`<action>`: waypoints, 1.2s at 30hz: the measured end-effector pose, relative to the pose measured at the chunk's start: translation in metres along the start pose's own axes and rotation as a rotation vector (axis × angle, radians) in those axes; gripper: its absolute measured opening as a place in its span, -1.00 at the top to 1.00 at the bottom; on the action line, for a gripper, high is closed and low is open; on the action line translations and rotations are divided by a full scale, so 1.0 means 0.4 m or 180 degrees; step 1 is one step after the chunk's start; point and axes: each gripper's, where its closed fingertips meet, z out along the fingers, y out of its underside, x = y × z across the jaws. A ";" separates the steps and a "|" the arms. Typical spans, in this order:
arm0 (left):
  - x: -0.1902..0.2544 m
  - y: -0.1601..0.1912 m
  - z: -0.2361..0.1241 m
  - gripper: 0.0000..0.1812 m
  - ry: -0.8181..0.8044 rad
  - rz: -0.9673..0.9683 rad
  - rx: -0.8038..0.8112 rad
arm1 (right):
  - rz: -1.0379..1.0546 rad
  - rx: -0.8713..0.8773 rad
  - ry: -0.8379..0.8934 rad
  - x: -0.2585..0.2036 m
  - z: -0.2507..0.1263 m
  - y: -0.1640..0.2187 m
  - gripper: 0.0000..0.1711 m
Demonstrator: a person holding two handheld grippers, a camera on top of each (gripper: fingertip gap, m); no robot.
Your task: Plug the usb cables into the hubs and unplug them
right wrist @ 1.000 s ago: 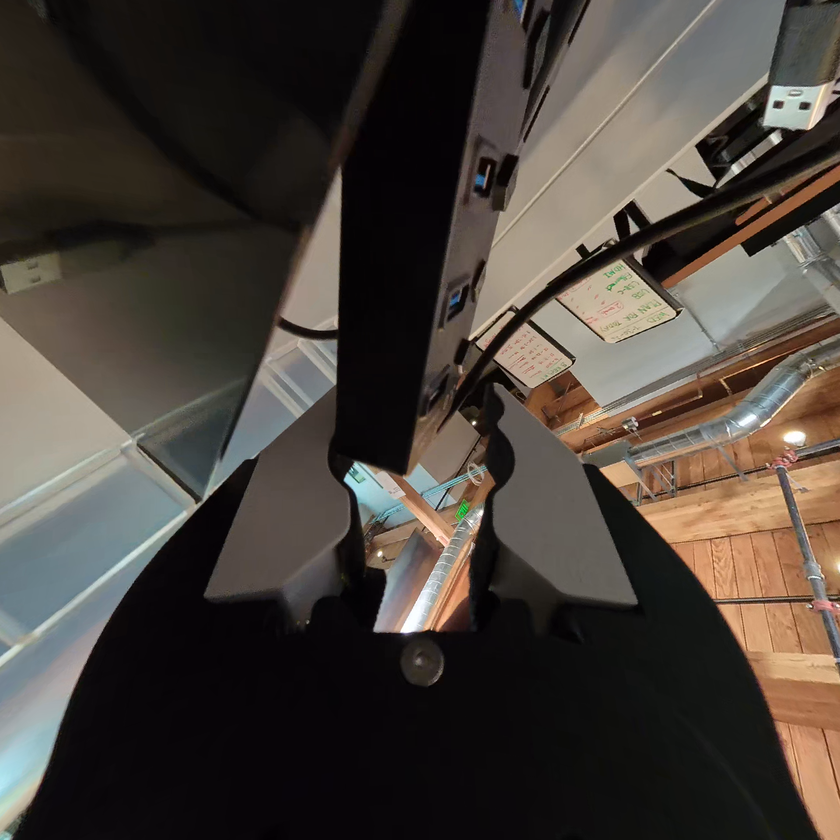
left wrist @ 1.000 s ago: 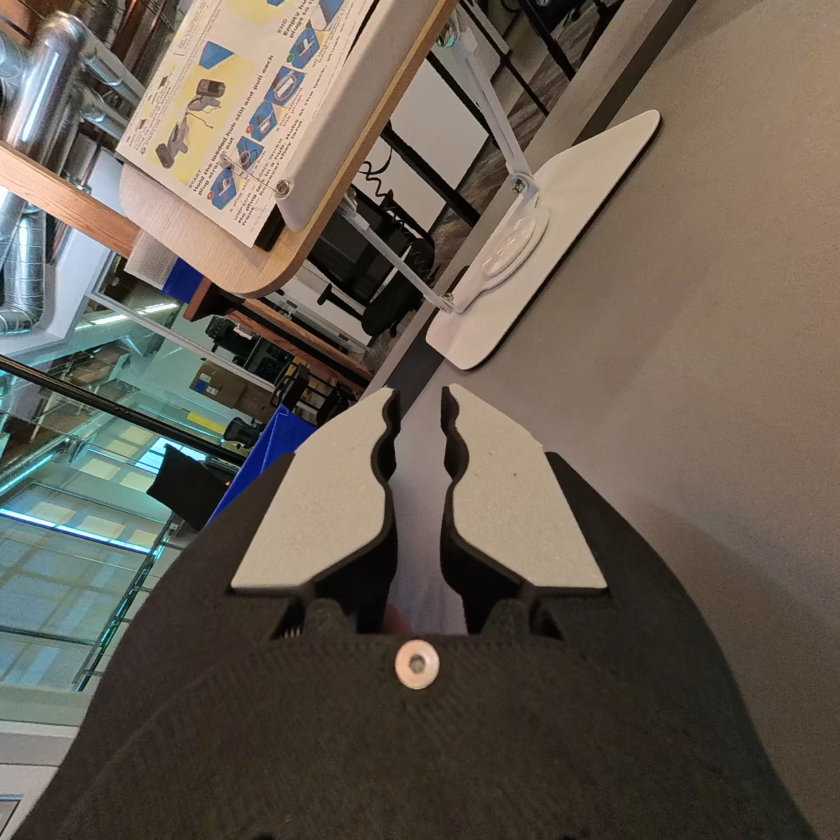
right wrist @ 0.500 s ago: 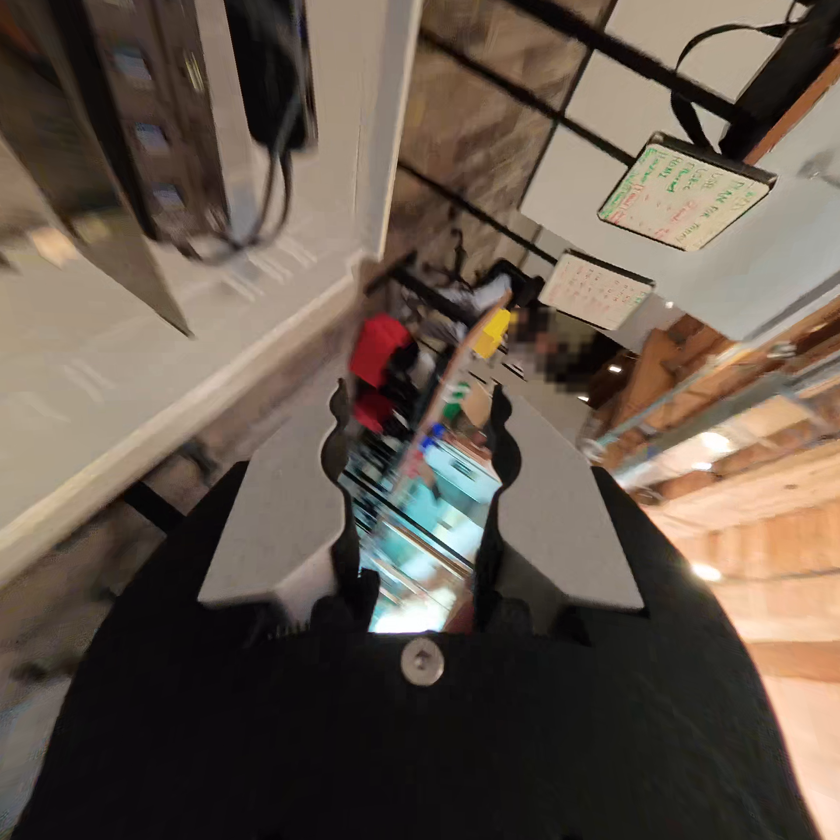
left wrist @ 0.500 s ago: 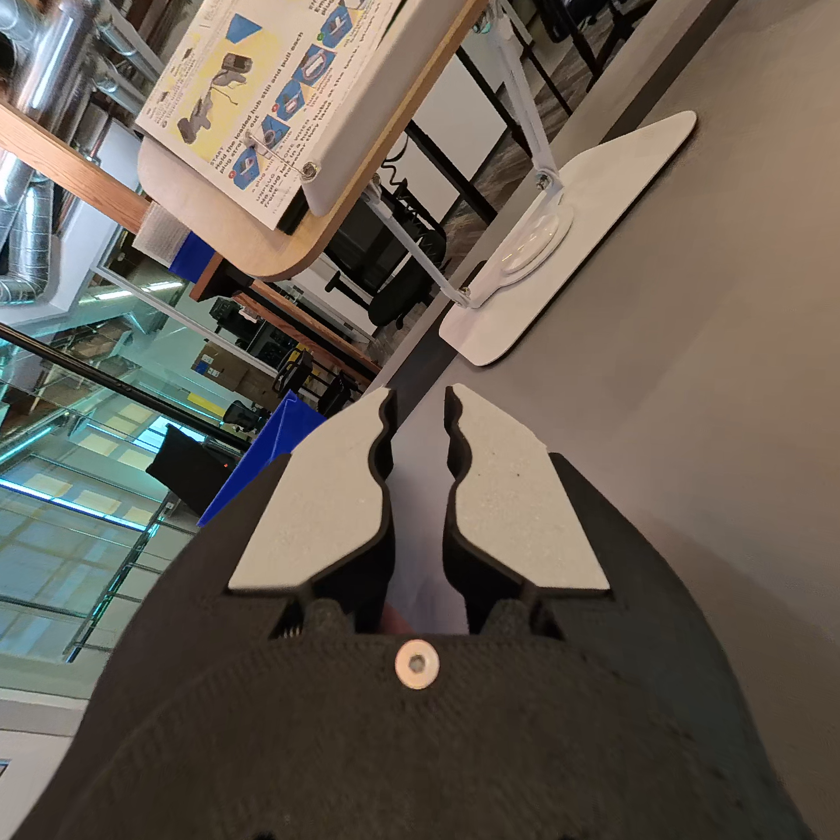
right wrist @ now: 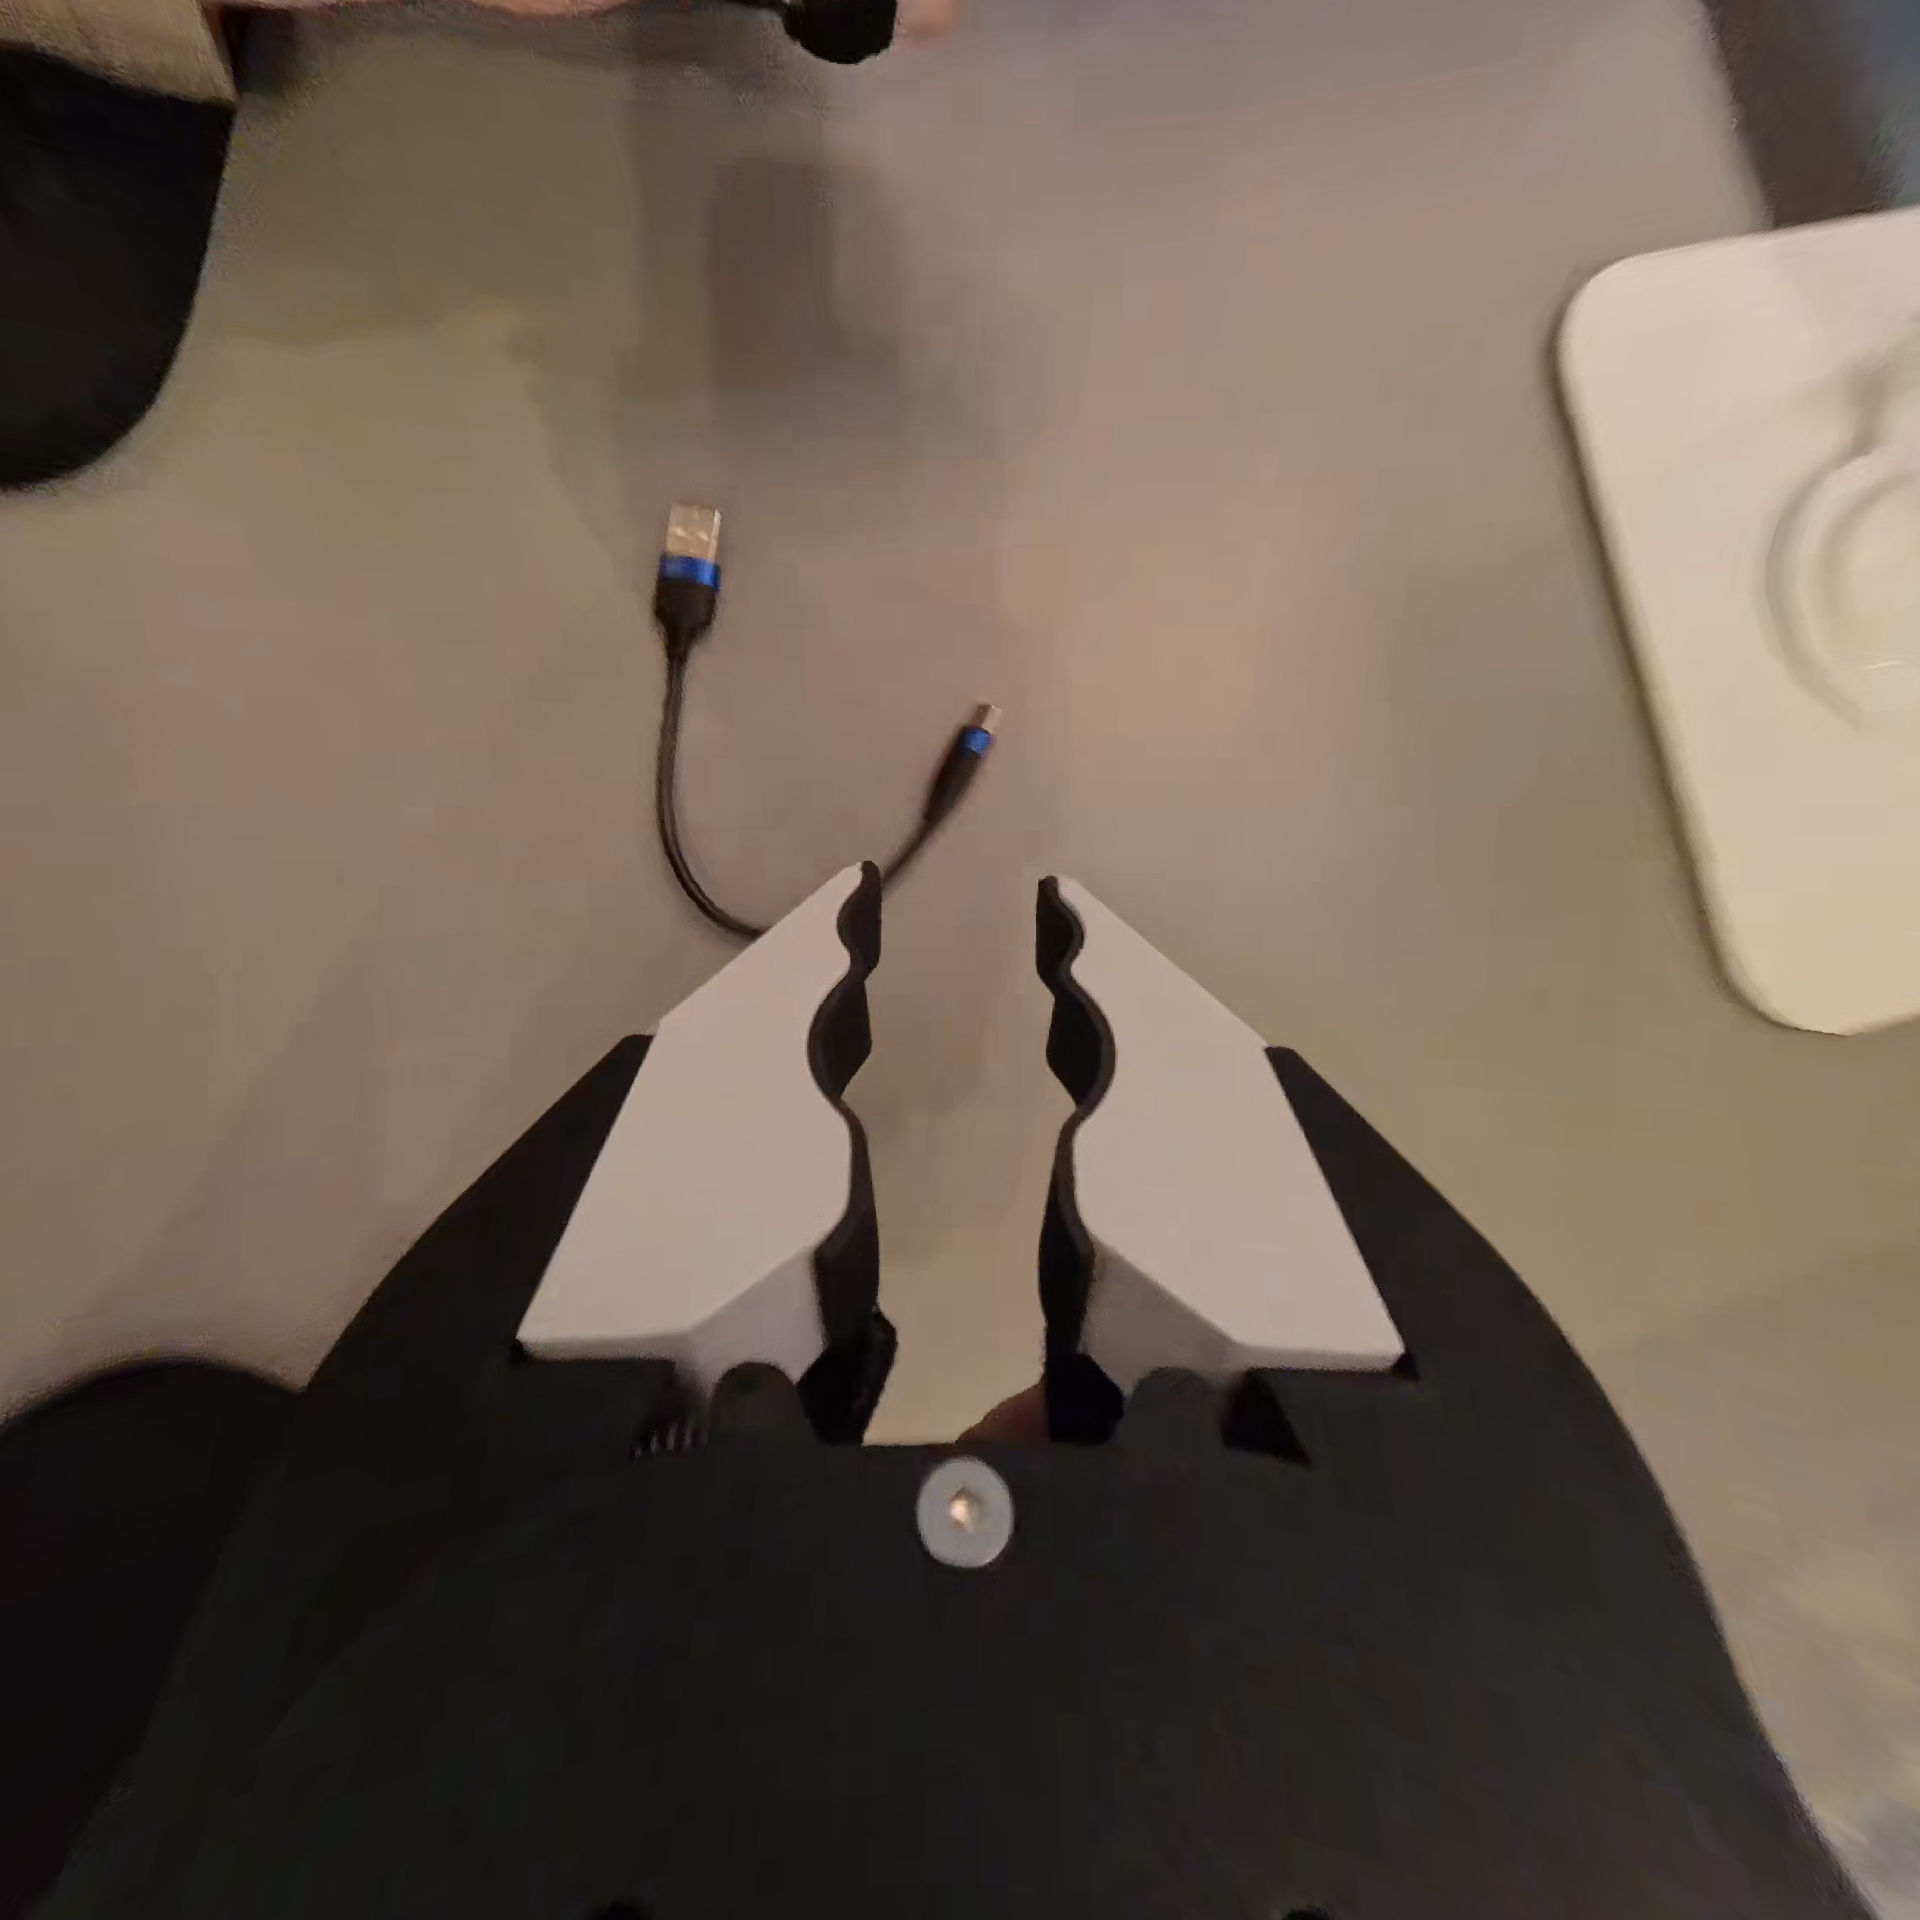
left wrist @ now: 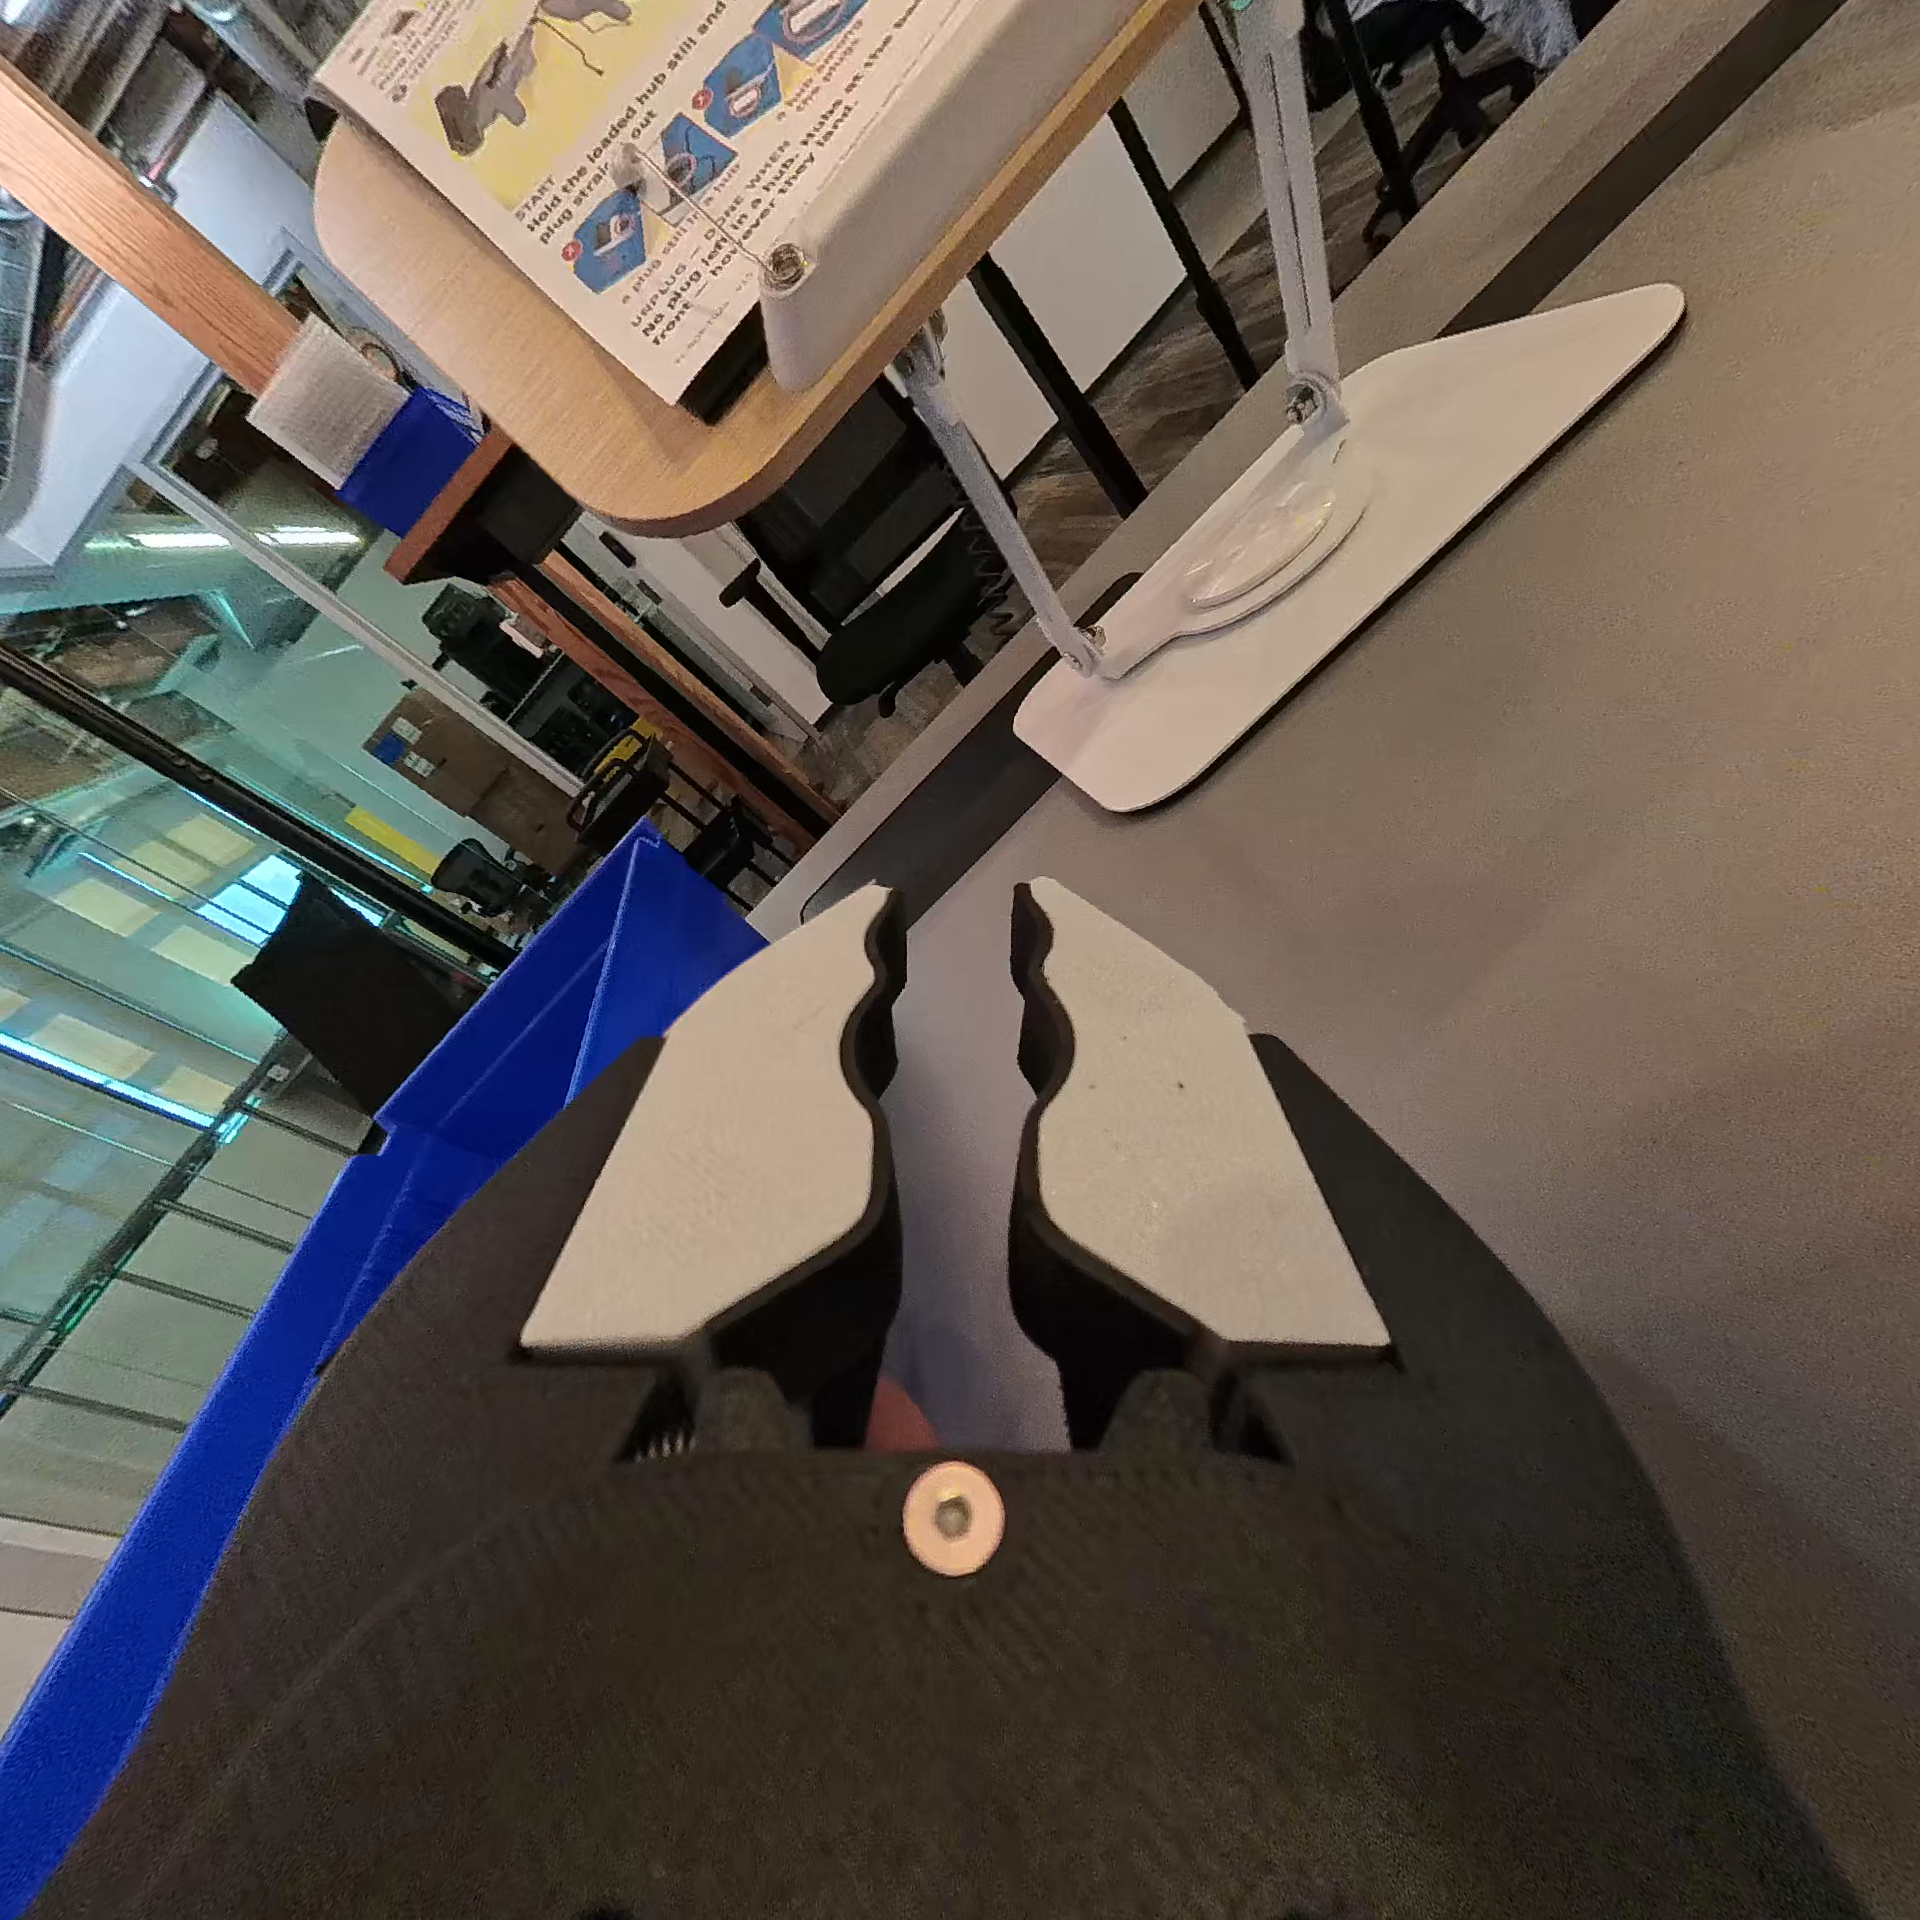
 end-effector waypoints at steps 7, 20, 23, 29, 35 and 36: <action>0.005 0.003 0.004 0.79 0.0067 -0.0083 -0.0015 | 0.0390 -0.0152 0.0278 -0.012 0.144 0.034 0.66; 0.016 0.001 0.004 0.79 0.0114 -0.0041 -0.0009 | 0.0669 0.0473 0.0324 0.038 0.057 -0.004 0.97; 0.017 0.004 0.005 0.79 0.0108 -0.0021 -0.0026 | 0.0799 0.0788 0.0565 0.111 -0.077 -0.003 0.97; 0.012 0.011 0.005 0.80 0.0076 -0.0014 -0.0059 | 0.1099 0.1218 0.1368 0.329 -0.428 0.092 0.97; 0.025 0.018 0.008 0.79 0.0120 0.0013 -0.0095 | 0.1604 0.1190 0.1987 0.529 -0.644 0.318 0.97; 0.026 0.018 0.009 0.79 0.0122 0.0012 -0.0103 | 0.1724 0.1188 0.1988 0.550 -0.649 0.358 0.97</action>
